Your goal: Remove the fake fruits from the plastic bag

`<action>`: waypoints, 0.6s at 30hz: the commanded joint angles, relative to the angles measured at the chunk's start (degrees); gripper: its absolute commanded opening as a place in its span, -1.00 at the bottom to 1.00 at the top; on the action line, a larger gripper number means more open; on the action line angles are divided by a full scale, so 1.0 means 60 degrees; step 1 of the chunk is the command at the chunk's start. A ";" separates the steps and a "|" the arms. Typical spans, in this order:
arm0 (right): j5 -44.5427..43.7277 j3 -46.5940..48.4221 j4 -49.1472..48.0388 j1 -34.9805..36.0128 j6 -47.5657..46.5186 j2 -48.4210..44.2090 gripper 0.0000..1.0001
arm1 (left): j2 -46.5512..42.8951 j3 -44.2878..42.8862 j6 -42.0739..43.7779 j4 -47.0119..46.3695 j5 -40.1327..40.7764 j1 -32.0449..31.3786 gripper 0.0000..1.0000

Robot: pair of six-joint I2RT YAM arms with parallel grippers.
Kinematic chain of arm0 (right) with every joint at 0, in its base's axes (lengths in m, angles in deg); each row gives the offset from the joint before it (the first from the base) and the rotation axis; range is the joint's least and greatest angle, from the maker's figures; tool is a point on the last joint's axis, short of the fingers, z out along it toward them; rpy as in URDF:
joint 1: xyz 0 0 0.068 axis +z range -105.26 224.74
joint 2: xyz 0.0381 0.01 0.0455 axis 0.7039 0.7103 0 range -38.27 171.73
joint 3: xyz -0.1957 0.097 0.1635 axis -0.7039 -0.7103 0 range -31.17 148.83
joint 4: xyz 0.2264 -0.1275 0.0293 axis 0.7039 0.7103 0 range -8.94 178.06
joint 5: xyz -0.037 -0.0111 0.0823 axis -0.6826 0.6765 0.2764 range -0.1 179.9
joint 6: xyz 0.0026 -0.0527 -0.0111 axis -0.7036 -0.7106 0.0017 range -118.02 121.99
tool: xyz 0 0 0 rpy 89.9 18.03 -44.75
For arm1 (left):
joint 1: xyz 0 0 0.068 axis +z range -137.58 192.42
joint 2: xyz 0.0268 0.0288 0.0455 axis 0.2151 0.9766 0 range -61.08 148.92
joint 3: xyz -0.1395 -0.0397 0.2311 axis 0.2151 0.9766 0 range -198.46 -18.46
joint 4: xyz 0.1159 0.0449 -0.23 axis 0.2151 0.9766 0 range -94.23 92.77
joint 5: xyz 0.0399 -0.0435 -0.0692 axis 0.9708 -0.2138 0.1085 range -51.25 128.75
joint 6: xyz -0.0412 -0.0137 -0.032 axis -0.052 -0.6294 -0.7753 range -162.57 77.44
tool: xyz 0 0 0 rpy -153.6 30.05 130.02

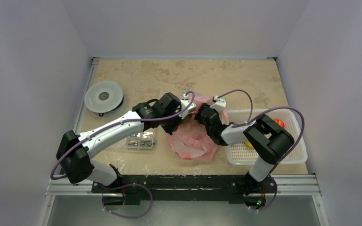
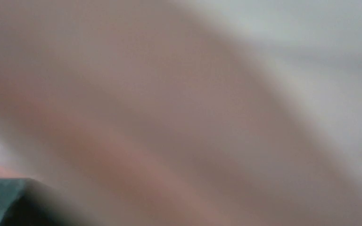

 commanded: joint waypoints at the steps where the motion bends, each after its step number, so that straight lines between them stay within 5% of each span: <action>1: 0.0177 0.0610 -0.1027 -0.0086 -0.0334 0.0485 -0.03 | -0.0443 -0.0100 0.0213 -0.0227 0.0008 -0.0057 -1.00; 9: -0.0743 0.2053 0.0066 -0.0087 0.0688 0.1262 -0.03 | -0.0449 -0.0097 0.0219 -0.0213 0.0043 -0.0057 -1.00; 13: -0.0776 0.2624 0.0879 -0.0074 0.0214 0.1751 -0.24 | -0.0456 -0.0047 0.0234 -0.0242 0.0083 -0.0056 -1.00; 18: -0.0186 0.1260 0.0636 0.0000 -0.1048 0.0535 -0.20 | -0.0347 -0.0048 0.0264 -0.0201 0.0204 -0.0057 -1.00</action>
